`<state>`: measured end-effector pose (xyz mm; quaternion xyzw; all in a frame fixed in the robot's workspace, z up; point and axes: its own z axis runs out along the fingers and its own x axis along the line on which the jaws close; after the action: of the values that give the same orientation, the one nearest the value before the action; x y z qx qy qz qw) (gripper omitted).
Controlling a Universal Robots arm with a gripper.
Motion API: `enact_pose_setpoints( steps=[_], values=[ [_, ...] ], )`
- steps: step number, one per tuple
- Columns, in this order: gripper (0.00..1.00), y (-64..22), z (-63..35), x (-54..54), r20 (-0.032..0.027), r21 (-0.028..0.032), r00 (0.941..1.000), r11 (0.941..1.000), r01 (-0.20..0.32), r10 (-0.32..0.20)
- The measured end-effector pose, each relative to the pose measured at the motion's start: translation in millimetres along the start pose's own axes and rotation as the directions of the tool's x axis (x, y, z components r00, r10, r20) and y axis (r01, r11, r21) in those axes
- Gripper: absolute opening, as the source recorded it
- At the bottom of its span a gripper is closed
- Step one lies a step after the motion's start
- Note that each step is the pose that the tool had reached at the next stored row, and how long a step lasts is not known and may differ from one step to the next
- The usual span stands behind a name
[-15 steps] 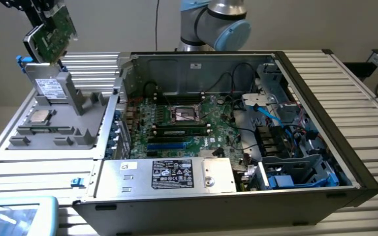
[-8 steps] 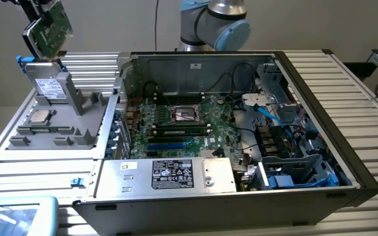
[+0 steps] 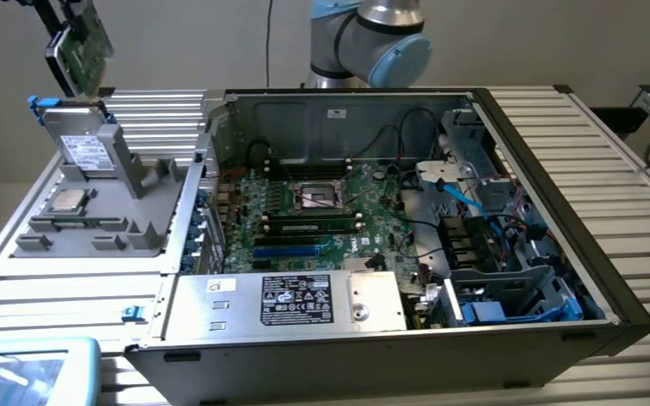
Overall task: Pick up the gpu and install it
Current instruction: 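Pick up the gpu and move the gpu toward the slot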
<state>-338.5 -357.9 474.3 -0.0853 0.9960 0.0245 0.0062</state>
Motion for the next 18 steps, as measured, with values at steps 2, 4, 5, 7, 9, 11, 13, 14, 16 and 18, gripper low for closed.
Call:
enact_pose_setpoints(
  steps=[2,4,5,7,9,11,13,14,16,18],
  values=[
    [0.28,0.0,-0.4,0.0,-0.0017,-0.0006,0.9994,0.9994,0.036,-0.036],
    [0.28,0.0,-0.7,0.0,-0.0035,-0.0013,0.9974,0.9974,0.072,-0.072],
    [0.28,0.0,-0.8,0.0,-0.0045,-0.0016,0.9959,0.9959,0.090,-0.090],
    [0.28,0.0,-0.7,0.0,-0.0060,-0.0024,0.9920,0.9920,0.126,-0.126],
    [0.28,0.0,-0.7,0.0,-0.0077,-0.0033,0.9868,0.9868,0.162,-0.162],
    [0.28,0.0,-0.7,0.0,-0.0093,-0.0042,0.9802,0.9802,0.198,-0.198],
    [0.28,0.0,-0.9,0.0,-0.0108,-0.0052,0.9724,0.9725,0.233,-0.233],
    [0.28,0.1,-1.0,0.0,-0.0116,-0.0057,0.9678,0.9679,0.251,-0.251],
    [0.28,0.1,-1.1,0.0,-0.0131,-0.0067,0.9581,0.9582,0.286,-0.286],
    [0.28,0.1,-1.1,0.0,-0.0146,-0.0078,0.9471,0.9472,0.321,-0.321]
  ],
)
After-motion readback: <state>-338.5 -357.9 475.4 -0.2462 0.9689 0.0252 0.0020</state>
